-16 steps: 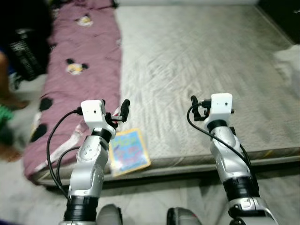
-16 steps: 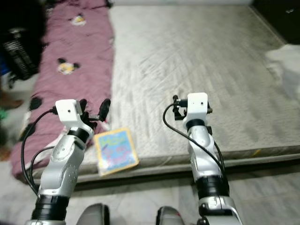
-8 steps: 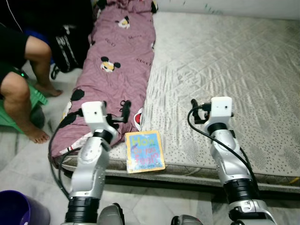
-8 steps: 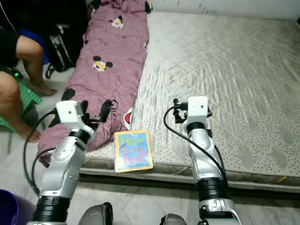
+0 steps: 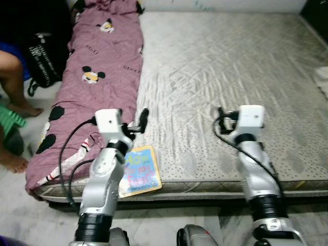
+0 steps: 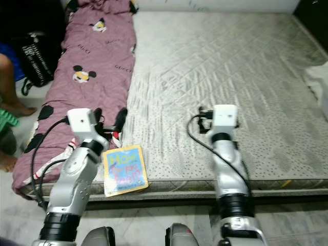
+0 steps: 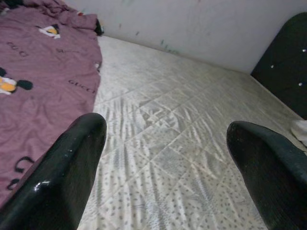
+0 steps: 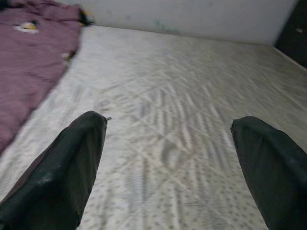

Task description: Clean up the room

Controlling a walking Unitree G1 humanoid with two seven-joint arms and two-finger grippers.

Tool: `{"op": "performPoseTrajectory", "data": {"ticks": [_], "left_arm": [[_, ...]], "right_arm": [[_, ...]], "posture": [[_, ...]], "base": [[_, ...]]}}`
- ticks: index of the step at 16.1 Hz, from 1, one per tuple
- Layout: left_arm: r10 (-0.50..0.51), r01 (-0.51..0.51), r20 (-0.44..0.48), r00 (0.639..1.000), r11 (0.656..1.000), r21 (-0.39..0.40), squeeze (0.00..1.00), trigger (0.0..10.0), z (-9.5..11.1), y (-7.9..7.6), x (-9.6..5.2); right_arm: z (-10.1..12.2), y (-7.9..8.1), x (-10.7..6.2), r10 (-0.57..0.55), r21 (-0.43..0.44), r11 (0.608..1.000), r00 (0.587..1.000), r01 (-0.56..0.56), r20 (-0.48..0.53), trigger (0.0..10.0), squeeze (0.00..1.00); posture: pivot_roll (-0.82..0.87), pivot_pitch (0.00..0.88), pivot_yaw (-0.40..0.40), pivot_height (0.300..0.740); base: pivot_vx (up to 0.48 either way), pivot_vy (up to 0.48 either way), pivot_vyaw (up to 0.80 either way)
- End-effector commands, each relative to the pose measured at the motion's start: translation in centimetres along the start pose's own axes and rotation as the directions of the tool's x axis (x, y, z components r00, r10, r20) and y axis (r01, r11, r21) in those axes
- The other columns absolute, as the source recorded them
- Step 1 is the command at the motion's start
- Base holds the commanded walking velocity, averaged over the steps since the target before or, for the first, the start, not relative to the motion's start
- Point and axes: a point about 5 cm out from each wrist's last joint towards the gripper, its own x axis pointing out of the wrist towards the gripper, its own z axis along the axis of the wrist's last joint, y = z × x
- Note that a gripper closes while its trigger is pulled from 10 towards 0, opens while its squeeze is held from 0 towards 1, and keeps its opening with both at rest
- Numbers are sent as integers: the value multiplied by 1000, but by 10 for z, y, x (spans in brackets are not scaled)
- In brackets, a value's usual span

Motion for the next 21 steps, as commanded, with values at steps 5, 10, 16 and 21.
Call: {"op": "performPoseTrajectory", "data": {"ticks": [5,10,16,21], "left_arm": [[74,-74,-17,997,997,37,0,10000,-1,9,-2],[201,-196,-37,979,974,112,0,10000,0,39,-13],[184,-179,-41,982,979,101,0,10000,6,42,-13],[161,-157,-39,986,983,95,0,10000,5,36,-10]], "right_arm": [[-3,-1,0,1,4,1000,1000,-1,-15,10000,0],[-11,-2,-9,-4,6,1000,999,5,-35,10000,0],[-17,-2,-14,-10,5,1000,998,11,-63,10000,0],[-16,-6,-14,-24,2,1000,998,24,-60,10000,0]], "posture": [[-40,171,-9,740],[-25,200,5,740],[-15,219,8,740],[-26,216,10,740]], "base": [[0,0,-320],[0,0,0],[0,305,0],[0,480,-411]]}}
